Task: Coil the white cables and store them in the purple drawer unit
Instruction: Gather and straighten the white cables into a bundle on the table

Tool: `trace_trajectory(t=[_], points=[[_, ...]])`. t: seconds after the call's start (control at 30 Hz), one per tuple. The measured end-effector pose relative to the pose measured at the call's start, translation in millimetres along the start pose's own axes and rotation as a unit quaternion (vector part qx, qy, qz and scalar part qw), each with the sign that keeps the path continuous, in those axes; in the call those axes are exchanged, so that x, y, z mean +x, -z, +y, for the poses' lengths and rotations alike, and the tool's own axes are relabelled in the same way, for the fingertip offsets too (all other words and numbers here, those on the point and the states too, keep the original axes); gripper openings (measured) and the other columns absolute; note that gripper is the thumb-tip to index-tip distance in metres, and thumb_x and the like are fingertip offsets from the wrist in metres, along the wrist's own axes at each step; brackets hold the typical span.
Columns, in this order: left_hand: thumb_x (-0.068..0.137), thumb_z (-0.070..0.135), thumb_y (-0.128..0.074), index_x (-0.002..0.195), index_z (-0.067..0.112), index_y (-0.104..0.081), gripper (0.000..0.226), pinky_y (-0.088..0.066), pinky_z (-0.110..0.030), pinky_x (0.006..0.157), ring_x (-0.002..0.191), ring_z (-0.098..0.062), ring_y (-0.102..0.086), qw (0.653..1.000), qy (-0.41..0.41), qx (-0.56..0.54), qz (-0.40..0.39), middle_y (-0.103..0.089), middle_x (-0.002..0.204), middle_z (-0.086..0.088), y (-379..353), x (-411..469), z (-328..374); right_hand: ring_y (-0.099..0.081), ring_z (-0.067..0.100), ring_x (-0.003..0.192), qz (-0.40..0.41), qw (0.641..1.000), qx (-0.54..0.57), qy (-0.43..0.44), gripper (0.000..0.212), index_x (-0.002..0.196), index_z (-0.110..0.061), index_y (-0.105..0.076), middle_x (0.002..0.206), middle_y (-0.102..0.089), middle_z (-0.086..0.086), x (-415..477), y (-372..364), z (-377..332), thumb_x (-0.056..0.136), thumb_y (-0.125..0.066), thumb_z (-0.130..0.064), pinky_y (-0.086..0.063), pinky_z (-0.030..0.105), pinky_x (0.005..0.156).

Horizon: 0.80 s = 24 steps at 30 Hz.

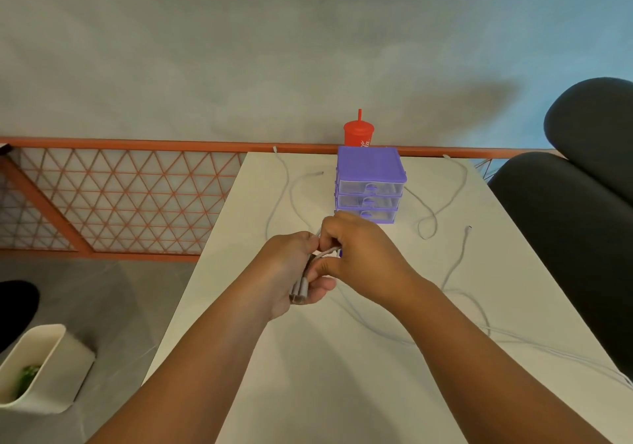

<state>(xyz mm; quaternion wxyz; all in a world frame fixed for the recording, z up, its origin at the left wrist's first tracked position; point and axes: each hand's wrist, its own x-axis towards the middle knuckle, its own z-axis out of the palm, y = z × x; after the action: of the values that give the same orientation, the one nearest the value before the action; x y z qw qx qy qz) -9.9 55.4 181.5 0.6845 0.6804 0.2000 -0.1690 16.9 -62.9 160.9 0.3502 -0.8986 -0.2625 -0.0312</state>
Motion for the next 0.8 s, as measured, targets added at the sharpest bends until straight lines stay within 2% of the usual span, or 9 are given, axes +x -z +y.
trace_trajectory(t=[0.07,0.13,0.23,0.37,0.43,0.5,0.63,0.7,0.8], points=[[0.099,0.032,-0.036,0.076,0.013,-0.057,0.036,-0.032,-0.017,0.040,0.037,-0.012,-0.042,0.998,0.000,0.054,0.006,-0.053,0.037,0.000,3,0,-3,-0.045,0.015,0.069,0.005,0.999,-0.026,-0.042,0.033,0.074,-0.014,-0.045,0.081,-0.051,0.001,1,-4,-4,0.070,-0.076,-0.024,-0.038,0.031,0.063],[0.099,0.042,-0.031,0.075,0.011,-0.058,0.047,-0.026,-0.017,0.040,0.037,-0.011,-0.033,0.994,-0.004,0.110,0.003,-0.055,0.040,-0.002,11,2,-6,-0.046,0.019,0.073,-0.001,0.996,-0.053,-0.065,0.037,0.076,-0.015,-0.043,0.084,-0.053,0.002,4,-12,-8,0.069,-0.074,-0.033,-0.039,0.032,0.063],[0.097,0.051,-0.026,0.070,0.012,-0.054,0.055,-0.023,-0.015,0.035,0.029,-0.008,-0.027,0.981,-0.003,0.196,0.005,-0.047,0.038,0.000,34,6,-12,-0.053,0.021,0.079,-0.031,0.996,-0.066,-0.043,0.039,0.082,-0.016,-0.045,0.089,-0.058,0.002,12,-31,-15,0.070,-0.071,-0.042,-0.041,0.033,0.064],[0.098,0.048,-0.025,0.069,0.011,-0.054,0.055,-0.022,-0.013,0.033,0.025,-0.008,-0.024,0.935,0.008,0.354,-0.030,-0.039,0.036,0.005,80,12,-15,-0.051,0.019,0.077,-0.114,0.993,-0.022,0.003,0.031,0.094,-0.015,-0.055,0.087,-0.054,0.001,29,-64,-25,0.077,-0.068,-0.036,-0.037,0.030,0.062],[0.098,0.044,-0.029,0.079,0.009,-0.062,0.051,-0.023,-0.015,0.034,0.028,-0.007,-0.025,0.931,-0.002,0.360,-0.055,-0.035,0.038,0.007,109,18,-16,-0.047,0.018,0.078,-0.147,0.989,-0.002,0.011,0.025,0.095,-0.014,-0.065,0.087,-0.045,0.001,37,-79,-24,0.083,-0.062,-0.036,-0.037,0.030,0.067],[0.097,0.040,-0.035,0.082,0.008,-0.064,0.045,-0.022,-0.018,0.036,0.032,-0.008,-0.024,0.938,-0.016,0.341,-0.062,-0.031,0.040,0.008,136,26,-19,-0.045,0.019,0.079,-0.171,0.985,0.013,0.000,0.032,0.095,-0.008,-0.067,0.086,-0.042,0.004,44,-93,-18,0.090,-0.054,-0.036,-0.036,0.031,0.071],[0.097,0.036,-0.041,0.067,0.009,-0.050,0.041,-0.022,-0.019,0.035,0.035,-0.009,-0.025,0.935,-0.022,0.353,-0.031,-0.031,0.043,0.006,177,47,-33,-0.046,0.019,0.081,-0.215,0.975,0.014,-0.056,0.038,0.091,-0.002,-0.067,0.079,-0.046,0.003,49,-121,2,0.094,-0.048,-0.035,-0.035,0.031,0.073],[0.097,0.037,-0.040,0.064,0.013,-0.042,0.041,-0.024,-0.020,0.037,0.034,-0.009,-0.027,0.922,-0.005,0.386,-0.024,-0.033,0.040,0.008,191,61,-48,-0.045,0.018,0.083,-0.236,0.969,0.003,-0.075,0.037,0.093,-0.003,-0.066,0.086,-0.046,0.004,46,-137,11,0.096,-0.045,-0.033,-0.033,0.029,0.074],[0.097,0.037,-0.041,0.063,0.015,-0.036,0.041,-0.023,-0.023,0.042,0.032,-0.009,-0.026,0.904,0.011,0.426,-0.041,-0.031,0.037,0.009,208,85,-78,-0.044,0.021,0.082,-0.261,0.961,-0.033,-0.080,0.033,0.095,-0.006,-0.063,0.091,-0.041,0.006,39,-163,24,0.098,-0.040,-0.028,-0.038,0.034,0.080]])
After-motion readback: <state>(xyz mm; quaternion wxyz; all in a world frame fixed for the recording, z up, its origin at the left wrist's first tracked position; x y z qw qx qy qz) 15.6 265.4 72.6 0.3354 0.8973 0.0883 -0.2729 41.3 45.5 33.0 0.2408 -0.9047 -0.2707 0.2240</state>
